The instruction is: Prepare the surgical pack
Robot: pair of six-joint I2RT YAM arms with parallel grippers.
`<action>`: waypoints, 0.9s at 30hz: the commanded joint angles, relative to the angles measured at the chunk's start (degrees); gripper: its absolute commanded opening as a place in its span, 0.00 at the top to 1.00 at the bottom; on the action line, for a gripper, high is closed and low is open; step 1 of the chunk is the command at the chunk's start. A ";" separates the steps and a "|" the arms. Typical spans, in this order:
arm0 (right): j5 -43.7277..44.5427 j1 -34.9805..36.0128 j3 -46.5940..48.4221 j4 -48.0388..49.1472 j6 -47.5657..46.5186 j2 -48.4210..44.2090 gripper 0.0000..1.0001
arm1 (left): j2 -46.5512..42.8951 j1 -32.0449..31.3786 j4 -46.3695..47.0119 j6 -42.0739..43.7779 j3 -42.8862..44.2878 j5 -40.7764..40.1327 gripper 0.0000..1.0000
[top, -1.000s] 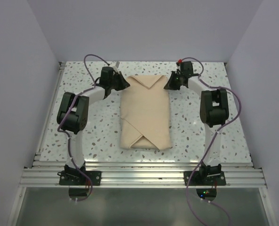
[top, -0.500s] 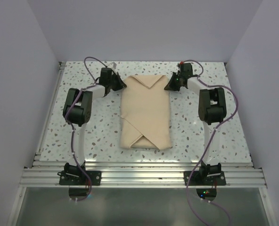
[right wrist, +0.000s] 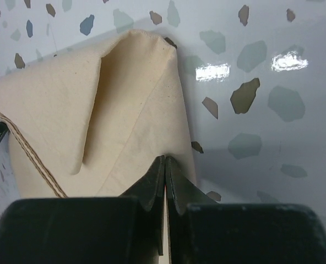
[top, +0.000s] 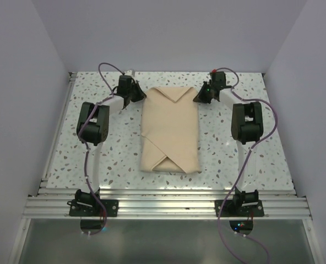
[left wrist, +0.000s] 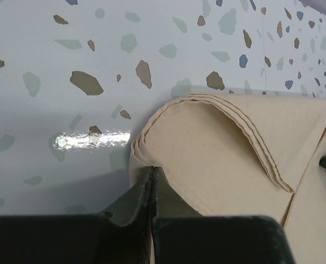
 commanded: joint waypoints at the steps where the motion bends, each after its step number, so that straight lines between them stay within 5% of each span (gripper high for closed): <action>1: 3.19 -1.20 3.31 -0.45 0.60 2.63 1.00 | 3.25 1.66 -1.80 2.54 3.68 -2.94 1.00; 12: 2.84 -2.08 13.06 -2.11 1.75 8.09 0.97 | 3.96 2.80 -1.01 2.89 5.01 -2.23 0.89; 14: 2.40 -2.08 13.68 -2.03 1.57 7.92 0.93 | 2.73 2.98 -0.23 2.98 4.13 -1.36 0.78; 19: 2.92 -2.17 9.82 1.31 0.34 3.18 0.81 | -3.07 3.07 2.06 3.94 0.17 -1.44 0.61; 27: 5.83 -2.35 4.20 1.84 -2.82 -3.68 0.71 | -8.08 3.24 -0.31 6.84 -1.76 -4.43 0.50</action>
